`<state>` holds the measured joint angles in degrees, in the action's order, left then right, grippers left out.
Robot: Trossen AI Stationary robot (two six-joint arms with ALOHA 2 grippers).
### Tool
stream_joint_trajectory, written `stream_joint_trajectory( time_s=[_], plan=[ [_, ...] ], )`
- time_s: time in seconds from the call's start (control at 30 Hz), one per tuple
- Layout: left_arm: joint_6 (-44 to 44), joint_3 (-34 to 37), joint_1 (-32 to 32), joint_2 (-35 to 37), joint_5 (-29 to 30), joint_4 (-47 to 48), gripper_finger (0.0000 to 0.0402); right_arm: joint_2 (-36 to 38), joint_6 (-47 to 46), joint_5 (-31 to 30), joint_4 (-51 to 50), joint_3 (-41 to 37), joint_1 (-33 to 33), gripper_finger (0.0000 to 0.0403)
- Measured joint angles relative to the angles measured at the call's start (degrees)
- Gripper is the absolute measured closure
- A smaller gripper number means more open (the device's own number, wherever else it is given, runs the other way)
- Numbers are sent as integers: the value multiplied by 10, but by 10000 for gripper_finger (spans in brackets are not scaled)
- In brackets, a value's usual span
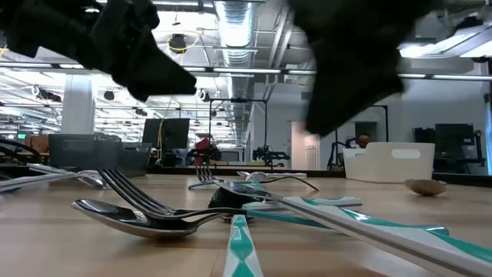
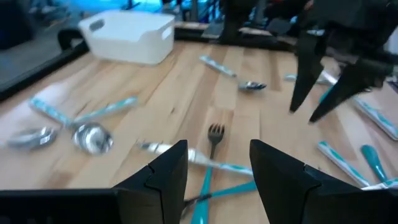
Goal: Sort silverware by color (type)
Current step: Put the blue patterned knife into the bottom left white bin
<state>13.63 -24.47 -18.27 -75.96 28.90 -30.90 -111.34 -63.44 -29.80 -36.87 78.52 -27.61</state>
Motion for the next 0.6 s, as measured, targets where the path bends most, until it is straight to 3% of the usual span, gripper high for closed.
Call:
stream_joint_trajectory(
  time_s=[0.13, 0.27, 0.4, 0.6],
  plan=[
    [45, 0, -17, -1, 21, 27, 242, -31, 74, 46, 72, -3, 67, 262],
    [76, 0, -40, 17, 60, 66, 242, -43, 99, 52, 72, -4, 109, 262],
    [102, 0, -59, 30, 106, 99, 242, -43, 119, 56, 82, -4, 121, 262],
    [139, 0, -74, 36, 128, 115, 242, -43, 138, 64, 99, -4, 111, 262]
  ],
)
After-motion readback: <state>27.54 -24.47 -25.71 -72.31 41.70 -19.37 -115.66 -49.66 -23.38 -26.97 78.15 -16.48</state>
